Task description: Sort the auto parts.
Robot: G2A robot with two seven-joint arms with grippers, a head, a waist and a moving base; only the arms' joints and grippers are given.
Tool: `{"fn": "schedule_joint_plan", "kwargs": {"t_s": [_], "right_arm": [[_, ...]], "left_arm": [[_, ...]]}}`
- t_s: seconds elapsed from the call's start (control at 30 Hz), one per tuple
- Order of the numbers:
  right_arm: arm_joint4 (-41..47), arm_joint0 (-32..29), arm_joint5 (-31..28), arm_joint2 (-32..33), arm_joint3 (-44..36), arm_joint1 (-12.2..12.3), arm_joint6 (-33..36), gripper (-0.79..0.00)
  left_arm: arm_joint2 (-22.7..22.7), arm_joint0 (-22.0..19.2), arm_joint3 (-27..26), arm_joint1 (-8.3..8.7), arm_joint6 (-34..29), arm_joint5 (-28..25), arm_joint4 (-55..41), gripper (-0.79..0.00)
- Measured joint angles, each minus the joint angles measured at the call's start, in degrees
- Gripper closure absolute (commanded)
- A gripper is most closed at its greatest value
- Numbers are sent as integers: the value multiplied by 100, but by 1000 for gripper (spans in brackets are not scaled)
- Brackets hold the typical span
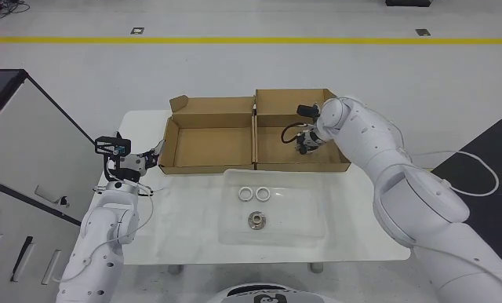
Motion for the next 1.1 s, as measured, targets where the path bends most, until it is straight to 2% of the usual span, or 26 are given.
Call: {"fn": "schedule_joint_plan", "kwargs": {"t_s": [0.07, 0.17, 0.33, 0.4, 0.5, 0.83, 1.1], "right_arm": [[4, 17, -35, 13, 64, -26, -12, -274], [12, 50, -96, 40, 138, -51, -27, -336], [43, 113, -270, 109, 217, -63, -84, -354], [71, 145, -375, 152, 233, -55, -112, -388], [152, 191, -600, 241, 224, -23, -135, -785], [628, 299, -1635, 732, 49, 281, -71, -785], [1147, 178, -2503, 1348, -527, 752, 385, -785]], "left_arm": [[0, 0, 0, 0, 0, 0, 0, -785], [0, 0, 0, 0, 0, 0, 0, -785], [0, 0, 0, 0, 0, 0, 0, -785], [0, 0, 0, 0, 0, 0, 0, -785], [0, 0, 0, 0, 0, 0, 0, -785], [0, 0, 0, 0, 0, 0, 0, -785], [0, 0, 0, 0, 0, 0, 0, -785]]}}
